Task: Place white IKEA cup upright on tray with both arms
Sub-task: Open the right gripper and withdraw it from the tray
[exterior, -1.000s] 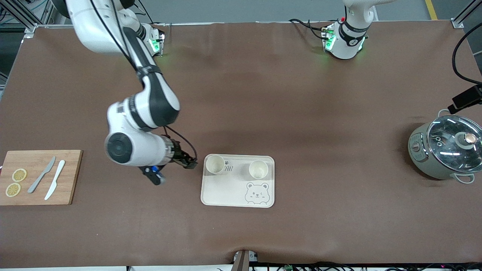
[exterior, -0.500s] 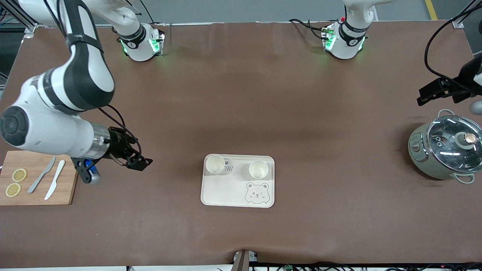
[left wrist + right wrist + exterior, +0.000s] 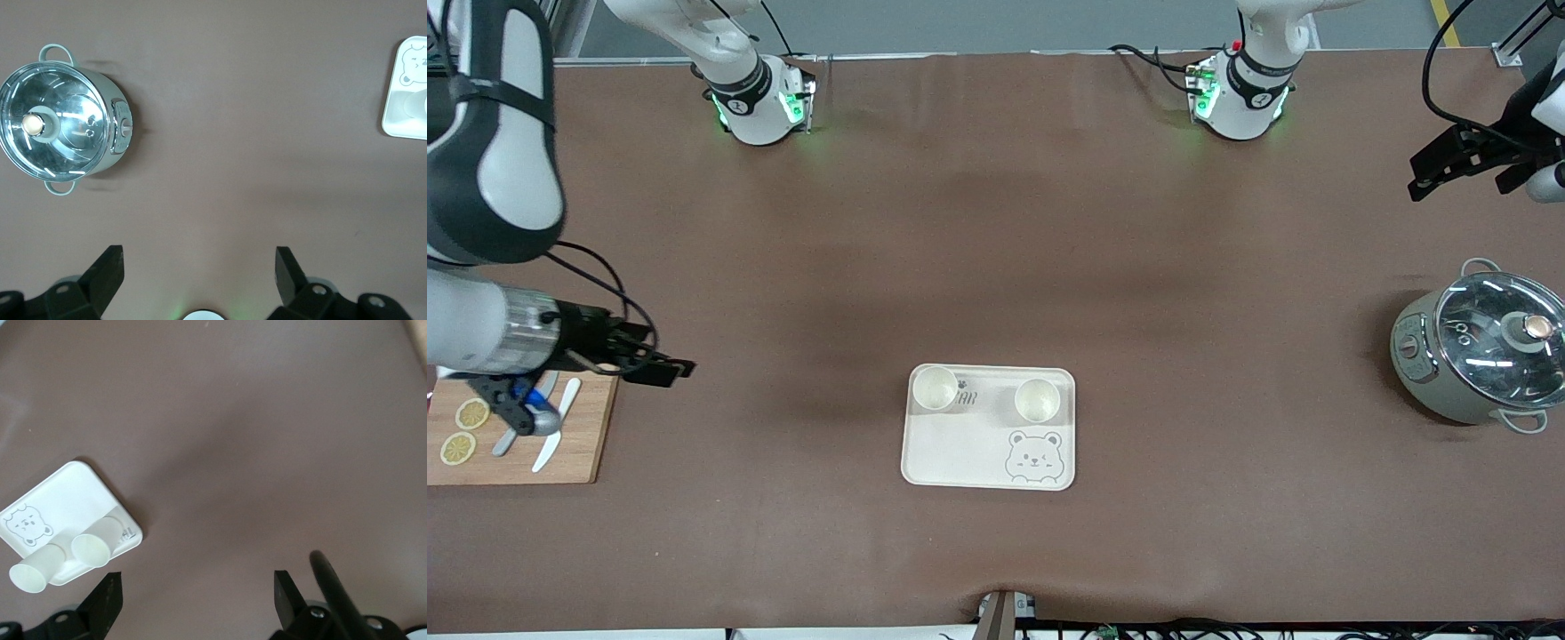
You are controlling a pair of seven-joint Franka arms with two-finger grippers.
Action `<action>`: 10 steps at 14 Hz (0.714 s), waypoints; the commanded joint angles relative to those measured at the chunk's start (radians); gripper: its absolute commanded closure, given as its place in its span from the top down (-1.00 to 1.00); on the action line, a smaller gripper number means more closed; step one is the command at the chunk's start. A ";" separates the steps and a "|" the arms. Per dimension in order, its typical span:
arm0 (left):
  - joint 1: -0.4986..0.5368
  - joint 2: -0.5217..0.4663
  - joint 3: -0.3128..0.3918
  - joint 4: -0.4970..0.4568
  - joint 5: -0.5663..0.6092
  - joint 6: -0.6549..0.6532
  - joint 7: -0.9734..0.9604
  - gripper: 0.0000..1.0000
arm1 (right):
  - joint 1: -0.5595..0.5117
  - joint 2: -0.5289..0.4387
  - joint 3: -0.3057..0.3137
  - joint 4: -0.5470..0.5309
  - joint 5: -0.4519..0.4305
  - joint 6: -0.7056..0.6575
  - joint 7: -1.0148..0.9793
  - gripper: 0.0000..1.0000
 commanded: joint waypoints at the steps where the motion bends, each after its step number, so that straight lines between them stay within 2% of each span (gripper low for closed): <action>1: 0.014 -0.021 -0.011 -0.031 0.005 -0.009 0.061 1.00 | -0.044 -0.089 0.017 -0.032 -0.068 -0.042 -0.147 1.00; 6: 0.016 -0.008 -0.011 -0.026 0.005 0.000 0.074 1.00 | -0.061 -0.206 0.017 -0.106 -0.261 -0.065 -0.479 1.00; 8: 0.012 -0.005 -0.011 -0.028 0.005 0.009 0.074 1.00 | -0.060 -0.262 0.017 -0.147 -0.306 -0.061 -0.597 1.00; 10: 0.011 0.007 -0.011 -0.028 0.005 0.017 0.074 1.00 | -0.060 -0.316 0.019 -0.184 -0.315 -0.055 -0.619 1.00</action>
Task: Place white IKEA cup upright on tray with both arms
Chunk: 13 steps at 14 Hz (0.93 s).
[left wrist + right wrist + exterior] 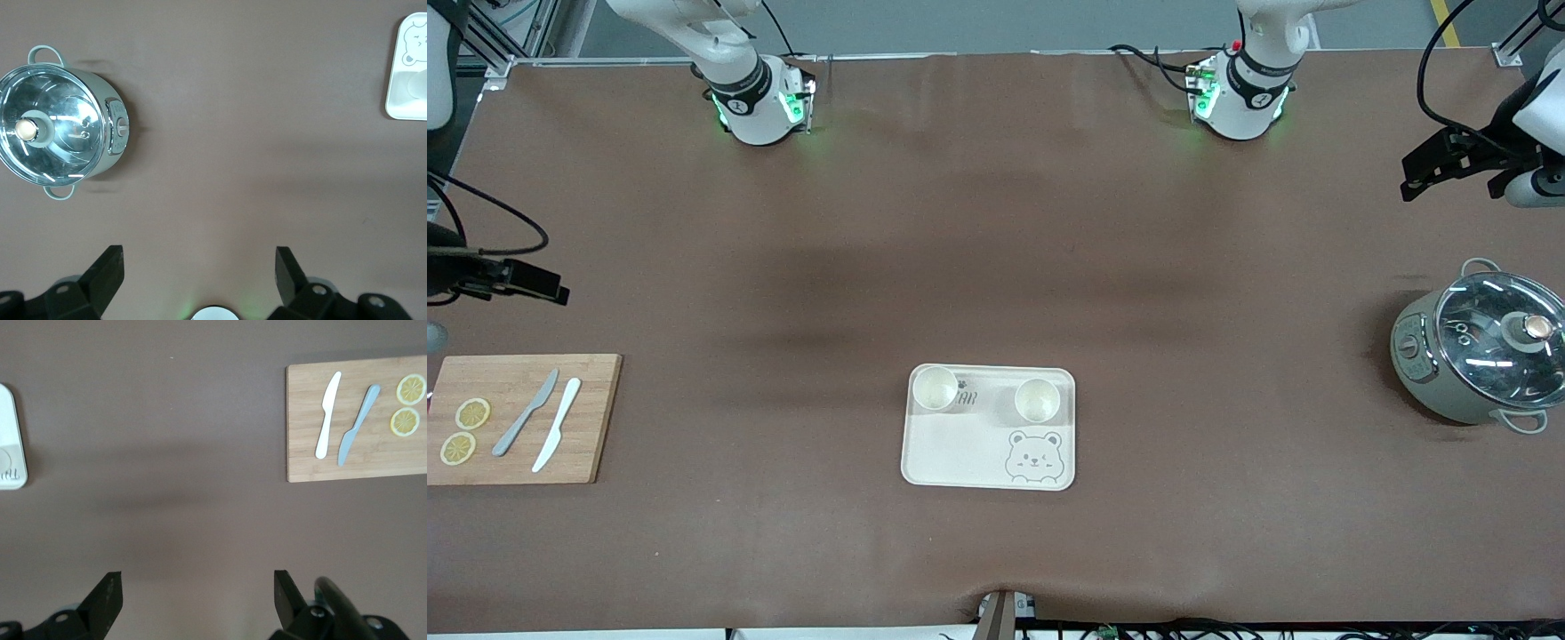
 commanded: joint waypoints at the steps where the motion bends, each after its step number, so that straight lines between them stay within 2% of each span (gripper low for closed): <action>1: 0.010 0.005 -0.011 -0.005 0.005 0.016 0.021 1.00 | -0.012 -0.113 0.018 -0.098 -0.032 0.018 -0.046 1.00; 5: 0.010 0.004 -0.011 -0.005 0.005 0.016 0.021 1.00 | -0.014 -0.274 0.017 -0.282 -0.033 0.124 -0.054 1.00; 6: 0.010 0.005 -0.011 -0.005 0.005 0.016 0.021 1.00 | -0.012 -0.293 0.018 -0.296 -0.033 0.116 -0.058 1.00; 9: 0.010 0.005 -0.011 -0.008 0.007 0.018 0.021 1.00 | -0.014 -0.285 0.020 -0.283 -0.033 0.124 -0.142 1.00; 13: 0.011 0.002 -0.011 -0.008 0.005 0.015 0.021 1.00 | -0.018 -0.239 0.018 -0.172 -0.030 0.100 -0.143 1.00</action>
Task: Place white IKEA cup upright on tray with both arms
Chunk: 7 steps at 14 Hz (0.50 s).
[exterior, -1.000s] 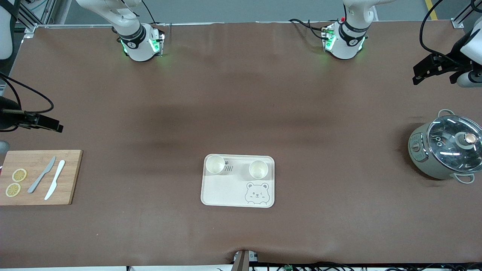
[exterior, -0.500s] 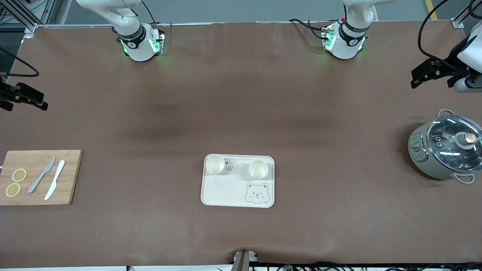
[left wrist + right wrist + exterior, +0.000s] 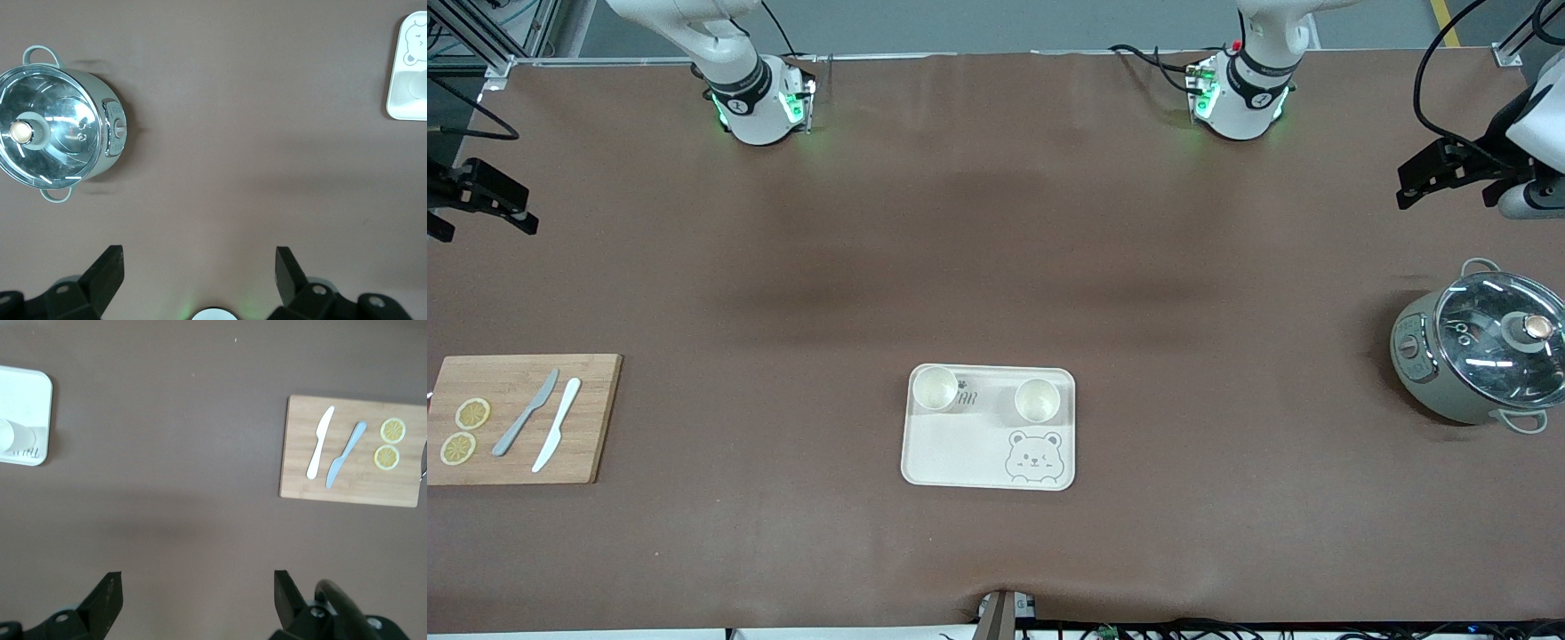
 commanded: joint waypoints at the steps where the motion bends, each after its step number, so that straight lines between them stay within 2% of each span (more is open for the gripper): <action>1: 0.013 -0.013 -0.010 -0.007 0.005 0.003 0.023 1.00 | -0.017 0.024 0.014 0.054 -0.015 -0.021 -0.019 1.00; 7: 0.012 -0.019 -0.010 -0.010 0.005 -0.011 0.023 1.00 | -0.001 0.019 0.020 0.049 -0.020 -0.067 -0.015 1.00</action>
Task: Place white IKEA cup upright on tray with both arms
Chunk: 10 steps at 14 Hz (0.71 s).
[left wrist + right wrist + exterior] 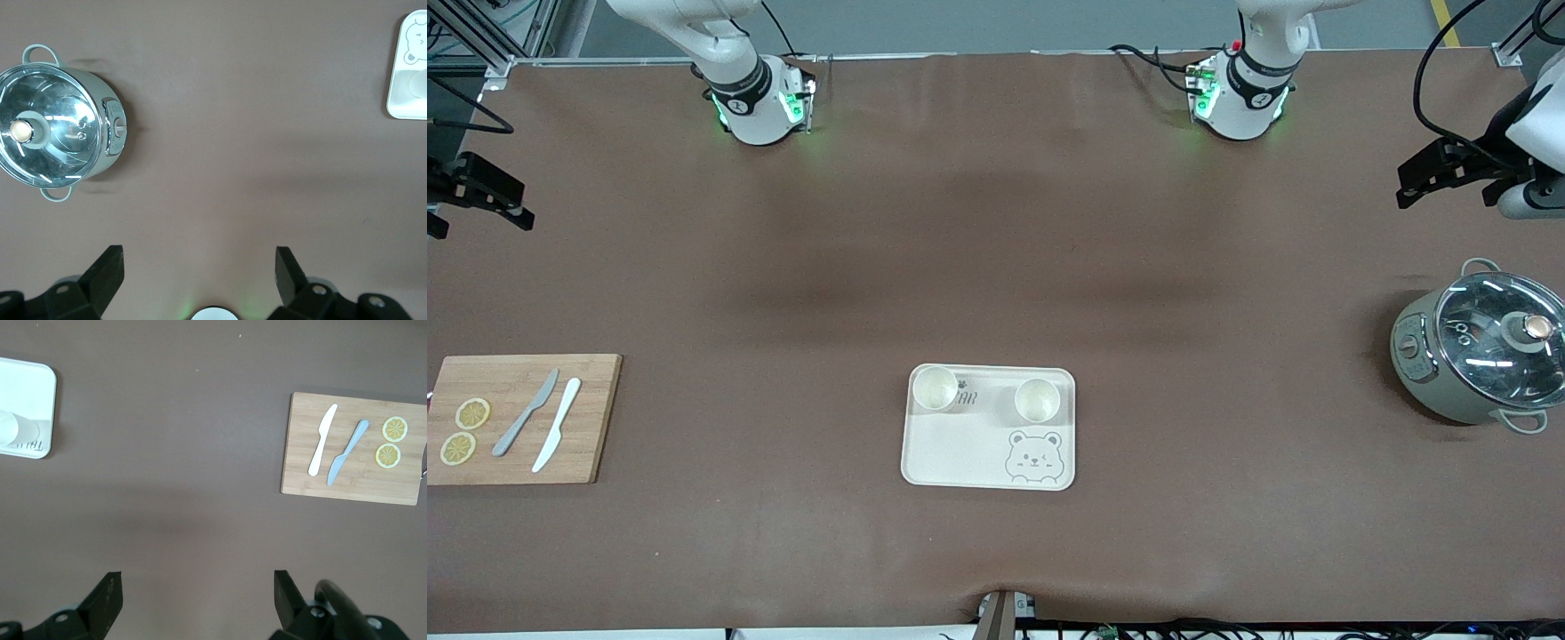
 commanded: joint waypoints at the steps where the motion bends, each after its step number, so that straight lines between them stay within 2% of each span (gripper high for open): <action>1: 0.010 -0.019 -0.010 -0.010 0.007 -0.007 0.021 1.00 | -0.006 0.009 0.008 0.025 -0.020 -0.023 -0.012 1.00; 10: 0.010 -0.002 -0.010 0.000 0.007 -0.004 0.021 1.00 | 0.000 0.001 0.010 0.001 -0.029 -0.021 -0.014 1.00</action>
